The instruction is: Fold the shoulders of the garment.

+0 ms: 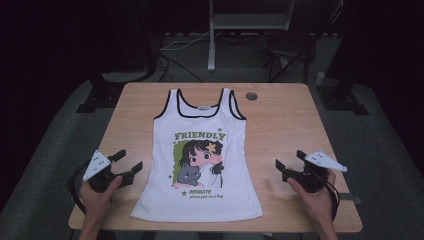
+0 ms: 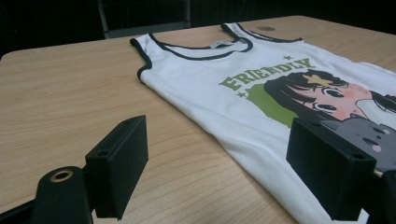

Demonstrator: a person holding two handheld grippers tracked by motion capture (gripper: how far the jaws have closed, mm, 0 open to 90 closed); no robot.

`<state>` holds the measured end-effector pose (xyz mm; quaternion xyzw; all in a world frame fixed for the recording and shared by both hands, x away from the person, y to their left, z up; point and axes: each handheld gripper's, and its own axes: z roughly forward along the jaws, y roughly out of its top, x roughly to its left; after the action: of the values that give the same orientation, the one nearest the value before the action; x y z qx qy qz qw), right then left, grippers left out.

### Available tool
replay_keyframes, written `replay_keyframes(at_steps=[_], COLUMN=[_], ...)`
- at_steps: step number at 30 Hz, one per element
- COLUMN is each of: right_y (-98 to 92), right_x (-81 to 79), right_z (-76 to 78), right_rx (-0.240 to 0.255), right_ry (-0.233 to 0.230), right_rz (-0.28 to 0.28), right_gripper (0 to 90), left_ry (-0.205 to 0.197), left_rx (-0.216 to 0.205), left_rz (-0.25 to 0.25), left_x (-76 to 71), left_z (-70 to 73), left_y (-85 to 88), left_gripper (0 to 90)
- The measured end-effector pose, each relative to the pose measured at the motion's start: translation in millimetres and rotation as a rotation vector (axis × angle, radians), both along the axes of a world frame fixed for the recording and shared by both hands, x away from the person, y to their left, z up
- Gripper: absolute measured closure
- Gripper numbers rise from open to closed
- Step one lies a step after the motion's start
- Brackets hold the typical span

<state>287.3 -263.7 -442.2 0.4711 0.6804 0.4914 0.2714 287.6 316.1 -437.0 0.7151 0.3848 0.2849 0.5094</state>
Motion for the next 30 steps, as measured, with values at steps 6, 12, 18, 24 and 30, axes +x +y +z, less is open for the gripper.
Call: replay_keyframes(at_steps=[6,12,18,24,30], right_y=[1.7,10.4,28.9,43.4,54.8], right_x=[1.4,10.0,32.8,64.9,96.2], right_z=[2.5,18.3,33.5,53.4,68.6], right_rx=[-0.009,-0.005,-0.006,-0.025,-0.046], right_ry=[-0.006,-0.028,-0.032,-0.024,-0.018], right_rz=[0.016,0.057,0.108,0.145,0.172], right_gripper=[12.1,12.1,12.1,12.2,12.2], left_ry=[-0.002,-0.004,-0.003,-0.001,0.002], left_rx=[0.01,0.014,0.015,0.008,0.011], left_rz=[0.001,0.004,0.006,0.006,0.004], left_x=[-0.1,-0.6,-0.9,-0.9,-0.4], left_z=[0.1,0.1,0.1,-0.1,0.0], left_y=[-0.5,-0.7,-1.1,-0.6,-0.4], left_gripper=[20.7,20.8,20.8,20.8,20.7])
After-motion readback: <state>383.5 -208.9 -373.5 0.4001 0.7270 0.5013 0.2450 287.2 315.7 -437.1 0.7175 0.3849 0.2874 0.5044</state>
